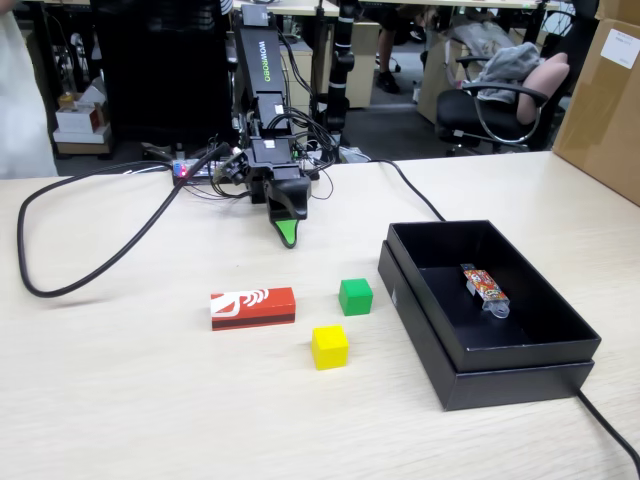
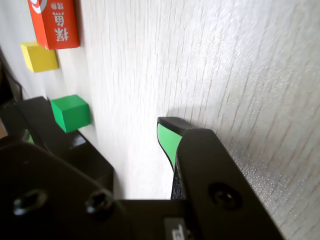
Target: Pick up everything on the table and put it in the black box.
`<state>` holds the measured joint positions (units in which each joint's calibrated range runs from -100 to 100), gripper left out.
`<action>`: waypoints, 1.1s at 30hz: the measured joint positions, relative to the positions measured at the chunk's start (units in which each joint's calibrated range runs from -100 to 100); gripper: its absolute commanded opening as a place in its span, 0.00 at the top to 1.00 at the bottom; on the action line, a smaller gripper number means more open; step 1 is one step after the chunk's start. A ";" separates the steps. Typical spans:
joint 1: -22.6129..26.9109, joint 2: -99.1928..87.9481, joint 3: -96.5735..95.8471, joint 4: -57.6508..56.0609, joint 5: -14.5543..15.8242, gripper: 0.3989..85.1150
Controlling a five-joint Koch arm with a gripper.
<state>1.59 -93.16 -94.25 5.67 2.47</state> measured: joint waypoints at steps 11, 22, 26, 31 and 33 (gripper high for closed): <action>0.63 -0.76 15.25 -25.33 0.15 0.44; 1.61 21.28 61.92 -55.67 2.10 0.44; 1.51 39.39 77.99 -61.60 2.25 0.44; 1.51 61.81 90.96 -66.45 2.49 0.45; 1.56 67.26 93.79 -66.53 2.49 0.45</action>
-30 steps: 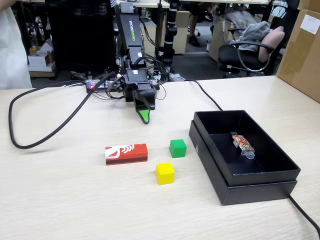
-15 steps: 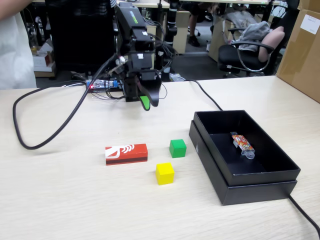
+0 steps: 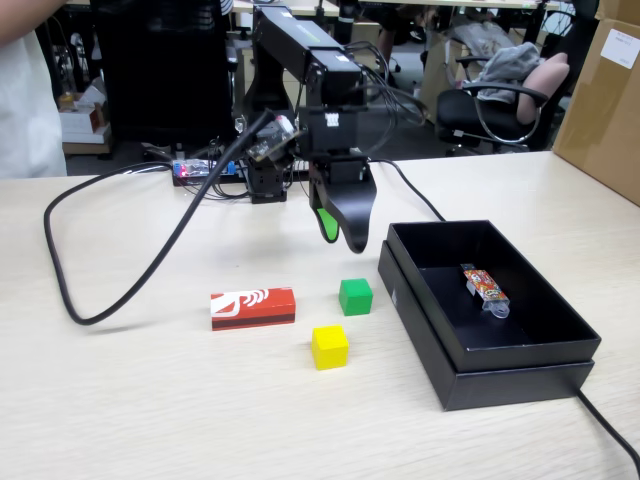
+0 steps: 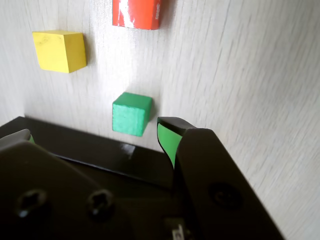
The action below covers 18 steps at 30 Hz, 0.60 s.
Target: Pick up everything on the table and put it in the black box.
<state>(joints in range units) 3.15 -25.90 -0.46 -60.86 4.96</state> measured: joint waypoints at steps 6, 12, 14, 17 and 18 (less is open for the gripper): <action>0.63 9.50 0.82 -0.66 0.20 0.45; 1.76 17.10 3.93 -0.58 1.32 0.45; 1.81 18.11 4.75 -0.58 1.37 0.45; 1.86 21.79 7.03 -0.58 1.51 0.48; 1.86 21.91 7.12 -0.58 1.51 0.48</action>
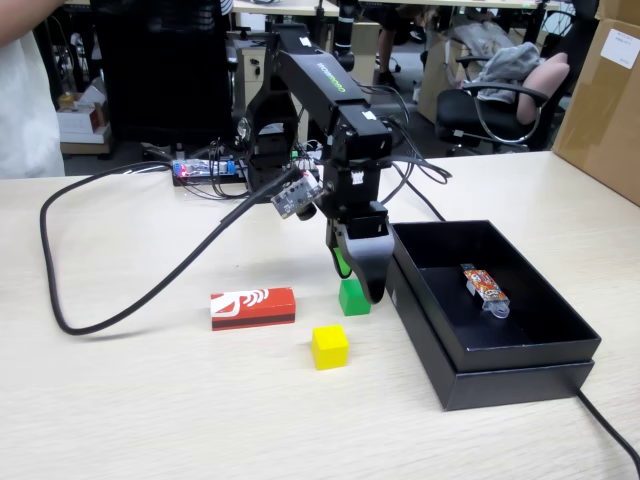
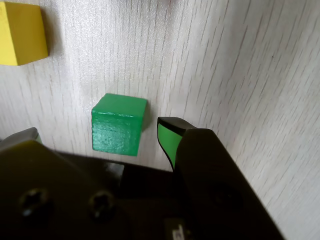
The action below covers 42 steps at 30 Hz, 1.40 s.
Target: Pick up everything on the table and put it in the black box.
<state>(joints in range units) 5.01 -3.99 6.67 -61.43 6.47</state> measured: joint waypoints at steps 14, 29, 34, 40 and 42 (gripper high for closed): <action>-0.29 7.09 3.56 0.08 0.83 0.82; -0.59 -0.89 2.65 -0.16 1.32 0.99; 1.12 -30.91 -2.65 -1.73 1.37 0.99; 8.16 -38.51 11.78 -3.21 1.76 0.99; 8.60 -35.21 11.78 -3.21 2.00 0.99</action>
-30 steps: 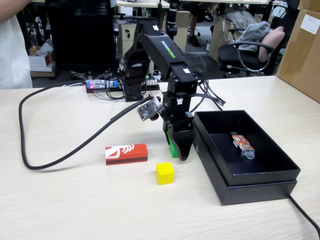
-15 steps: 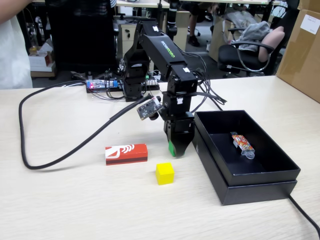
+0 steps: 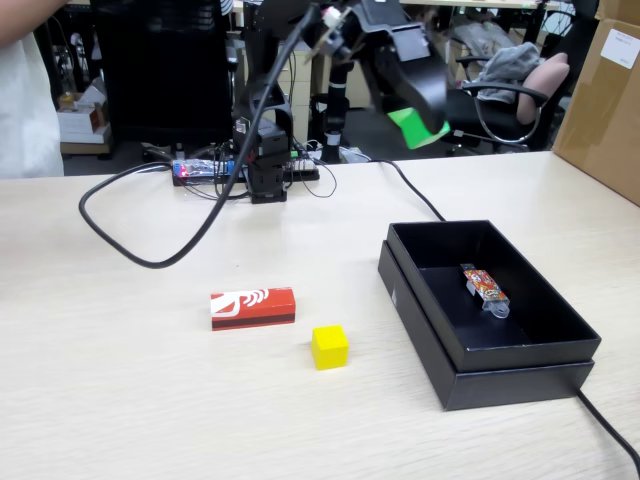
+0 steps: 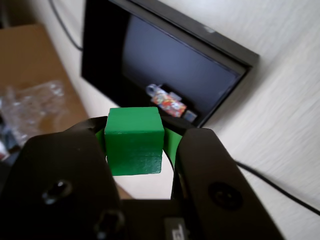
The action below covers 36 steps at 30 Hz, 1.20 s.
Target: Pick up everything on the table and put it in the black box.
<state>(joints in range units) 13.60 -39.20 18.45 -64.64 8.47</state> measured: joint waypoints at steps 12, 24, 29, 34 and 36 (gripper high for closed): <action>1.03 26.60 3.47 -0.08 0.68 0.99; 0.15 35.34 2.01 0.00 0.54 0.70; 0.24 35.72 -0.27 0.25 0.05 0.65; 0.24 35.47 -0.46 0.33 -0.10 0.60; 0.05 33.57 -0.64 0.33 -0.15 0.60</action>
<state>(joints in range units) 13.65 -5.64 17.81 -64.31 8.33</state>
